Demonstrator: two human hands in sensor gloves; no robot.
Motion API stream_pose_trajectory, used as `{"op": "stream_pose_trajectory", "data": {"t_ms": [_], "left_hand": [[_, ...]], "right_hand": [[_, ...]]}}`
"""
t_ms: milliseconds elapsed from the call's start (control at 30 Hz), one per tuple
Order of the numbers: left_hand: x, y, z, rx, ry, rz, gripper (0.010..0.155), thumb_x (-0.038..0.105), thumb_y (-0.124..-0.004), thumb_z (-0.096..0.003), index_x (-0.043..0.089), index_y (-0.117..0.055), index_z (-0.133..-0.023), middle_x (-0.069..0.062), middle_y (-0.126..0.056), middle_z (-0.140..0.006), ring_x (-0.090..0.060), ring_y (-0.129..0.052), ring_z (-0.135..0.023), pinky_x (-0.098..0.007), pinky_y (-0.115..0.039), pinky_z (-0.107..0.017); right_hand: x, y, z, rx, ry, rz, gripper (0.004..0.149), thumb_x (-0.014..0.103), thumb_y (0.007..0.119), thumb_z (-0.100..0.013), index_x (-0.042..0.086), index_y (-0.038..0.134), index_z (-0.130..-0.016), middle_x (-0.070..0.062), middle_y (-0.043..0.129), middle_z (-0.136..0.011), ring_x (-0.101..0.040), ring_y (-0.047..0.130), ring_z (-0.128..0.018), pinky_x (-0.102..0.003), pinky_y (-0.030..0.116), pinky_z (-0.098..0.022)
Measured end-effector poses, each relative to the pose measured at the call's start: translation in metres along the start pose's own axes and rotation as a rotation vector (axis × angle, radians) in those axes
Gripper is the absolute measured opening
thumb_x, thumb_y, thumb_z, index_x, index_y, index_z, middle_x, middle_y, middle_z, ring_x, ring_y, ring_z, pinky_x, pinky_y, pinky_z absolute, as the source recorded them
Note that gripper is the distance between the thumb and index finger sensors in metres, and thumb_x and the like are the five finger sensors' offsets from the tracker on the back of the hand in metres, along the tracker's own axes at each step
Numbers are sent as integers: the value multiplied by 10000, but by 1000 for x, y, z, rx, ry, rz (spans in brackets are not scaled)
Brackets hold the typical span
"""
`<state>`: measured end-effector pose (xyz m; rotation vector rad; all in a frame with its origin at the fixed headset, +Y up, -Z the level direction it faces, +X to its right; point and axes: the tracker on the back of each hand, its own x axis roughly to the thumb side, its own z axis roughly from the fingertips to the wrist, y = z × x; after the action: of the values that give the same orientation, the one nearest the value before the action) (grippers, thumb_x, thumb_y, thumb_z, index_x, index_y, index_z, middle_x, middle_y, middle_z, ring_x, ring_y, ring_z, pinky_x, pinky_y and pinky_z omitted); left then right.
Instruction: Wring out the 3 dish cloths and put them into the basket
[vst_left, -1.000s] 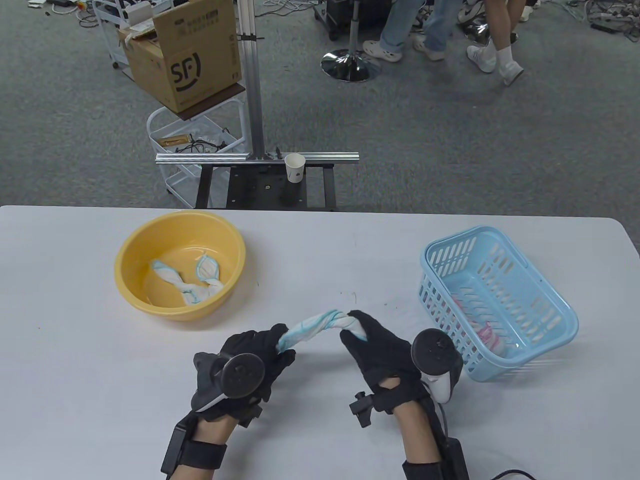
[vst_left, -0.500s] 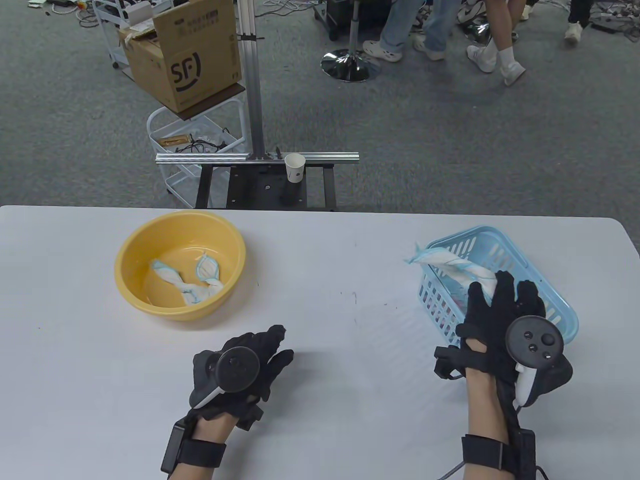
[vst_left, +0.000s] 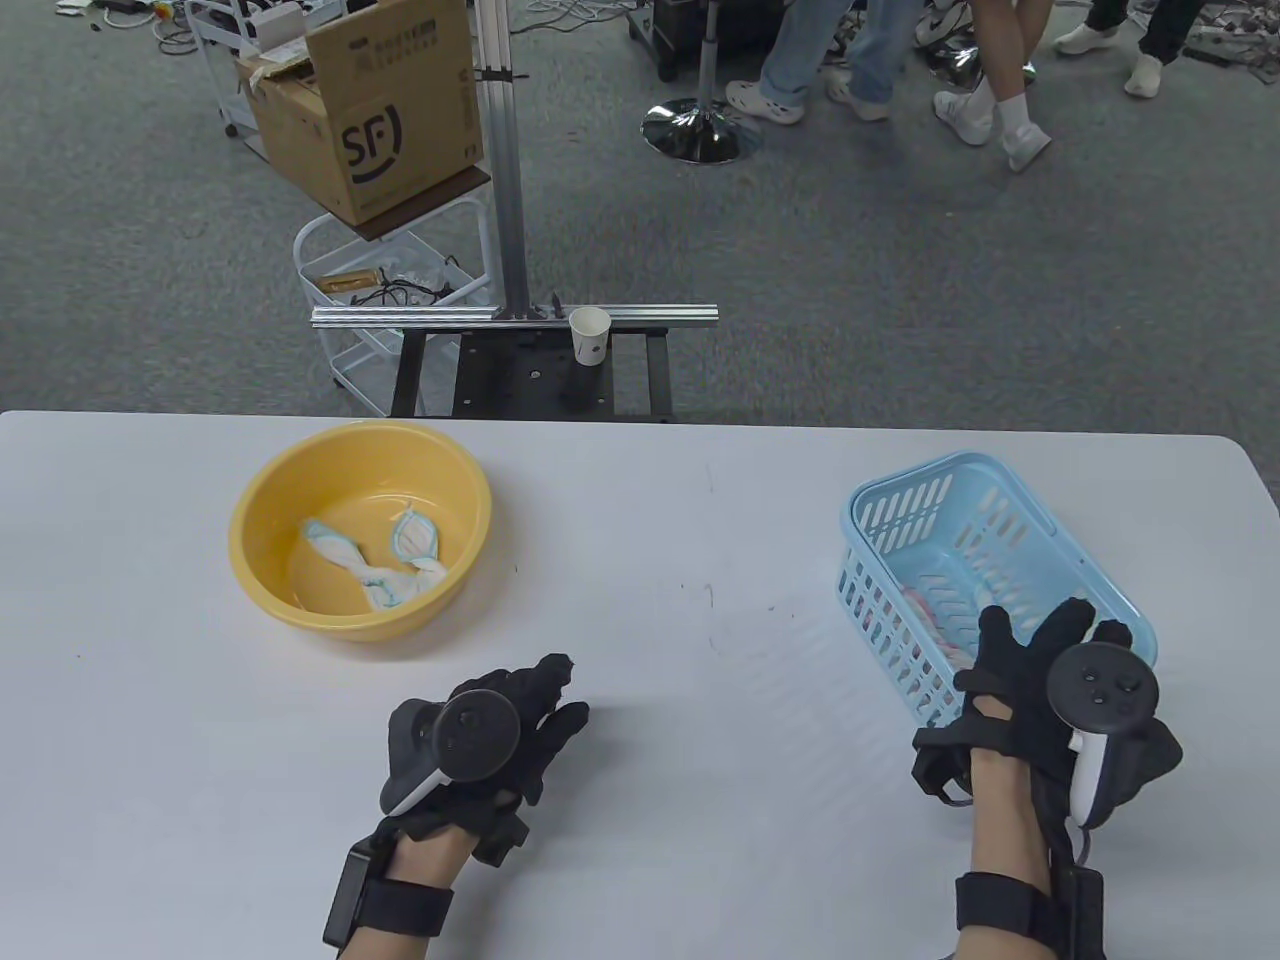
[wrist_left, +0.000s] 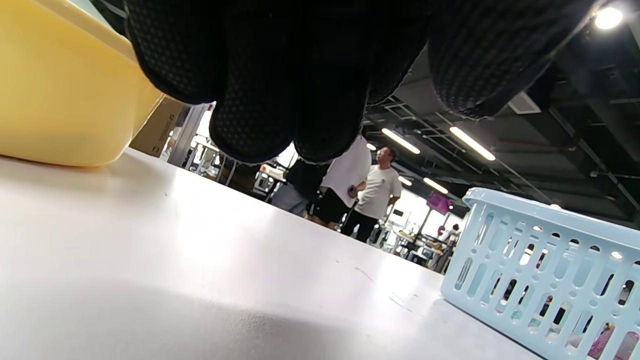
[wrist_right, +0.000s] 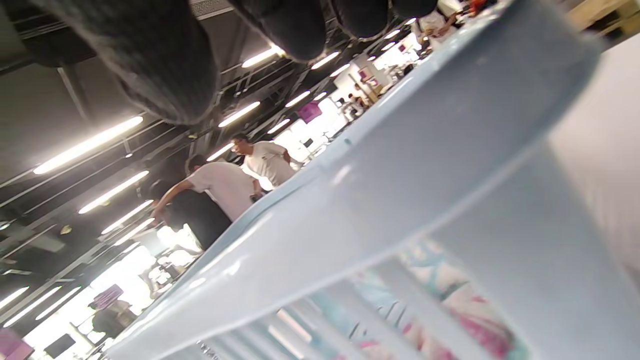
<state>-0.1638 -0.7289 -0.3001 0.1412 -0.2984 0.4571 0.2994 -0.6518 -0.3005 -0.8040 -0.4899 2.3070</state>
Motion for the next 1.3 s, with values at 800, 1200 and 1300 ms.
{"op": "stream_pose_trajectory", "data": {"t_ms": [800,1200,1300], "left_hand": [[-28,-5,1,-65,215,-55,859,627,-799,-435,338,-382,-1128,81,-393,-1177,-288,-444,-1140,-590,-425,-809],[-32,-13,0,-114,240,-116,918,640,-793,-431,357,-278,-1136,116,-192,-1191,-245,-156,-1165,-592,-204,-818],[-31,-15,1,-131,249,-138,935,653,-787,-427,361,-250,-1135,122,-165,-1189,-246,-128,-1161,-596,-179,-814]], "right_hand": [[86,128,104,221,-733,110,782,610,777,-515,225,431,-1101,-164,277,-1173,-483,252,-1077,-750,239,-693],[68,174,131,347,-864,254,816,648,747,-514,247,362,-1111,-152,190,-1176,-457,168,-1086,-738,204,-692],[67,176,133,355,-871,257,817,648,746,-514,242,363,-1111,-156,193,-1175,-458,174,-1085,-738,207,-692]]}}
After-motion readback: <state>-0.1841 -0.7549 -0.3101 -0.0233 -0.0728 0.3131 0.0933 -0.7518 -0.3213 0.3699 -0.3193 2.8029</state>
